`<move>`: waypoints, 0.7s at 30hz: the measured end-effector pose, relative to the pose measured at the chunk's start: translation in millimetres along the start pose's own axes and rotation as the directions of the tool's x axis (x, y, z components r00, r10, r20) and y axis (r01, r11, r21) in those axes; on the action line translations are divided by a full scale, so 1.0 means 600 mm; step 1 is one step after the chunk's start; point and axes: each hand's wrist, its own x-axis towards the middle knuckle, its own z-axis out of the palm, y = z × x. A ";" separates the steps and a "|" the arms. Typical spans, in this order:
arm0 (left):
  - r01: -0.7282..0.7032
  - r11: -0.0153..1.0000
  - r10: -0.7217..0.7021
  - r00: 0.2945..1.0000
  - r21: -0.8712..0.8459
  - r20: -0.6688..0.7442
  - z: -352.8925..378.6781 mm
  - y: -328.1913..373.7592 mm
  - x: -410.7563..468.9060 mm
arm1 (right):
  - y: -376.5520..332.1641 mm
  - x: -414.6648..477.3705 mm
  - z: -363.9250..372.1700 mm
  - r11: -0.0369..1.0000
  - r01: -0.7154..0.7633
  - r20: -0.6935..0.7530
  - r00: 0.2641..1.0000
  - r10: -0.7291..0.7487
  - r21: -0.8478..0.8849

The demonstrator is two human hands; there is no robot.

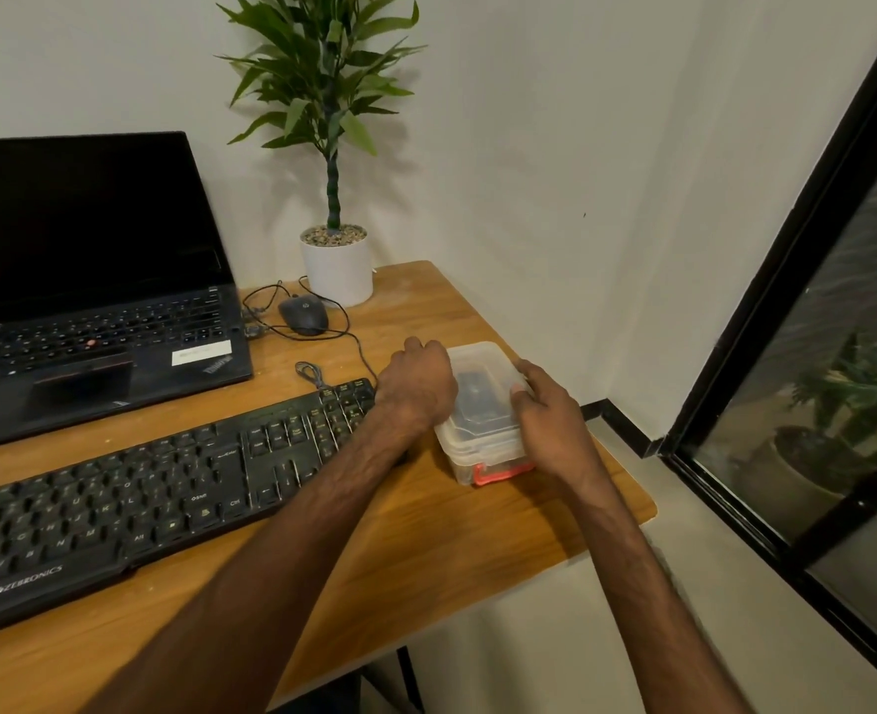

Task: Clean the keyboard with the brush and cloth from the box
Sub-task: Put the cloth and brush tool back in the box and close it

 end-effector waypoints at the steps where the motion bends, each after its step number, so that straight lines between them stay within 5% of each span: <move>1: -0.003 1.000 0.003 1.000 0.016 0.009 0.000 0.002 -0.001 | 0.004 0.000 -0.001 1.000 -0.003 0.004 1.000 0.003 0.010; 21: 0.069 0.981 -0.073 0.997 -0.183 -0.016 0.031 -0.007 0.027 | 0.035 -0.008 0.007 0.999 0.033 -0.052 0.998 -0.034 -0.014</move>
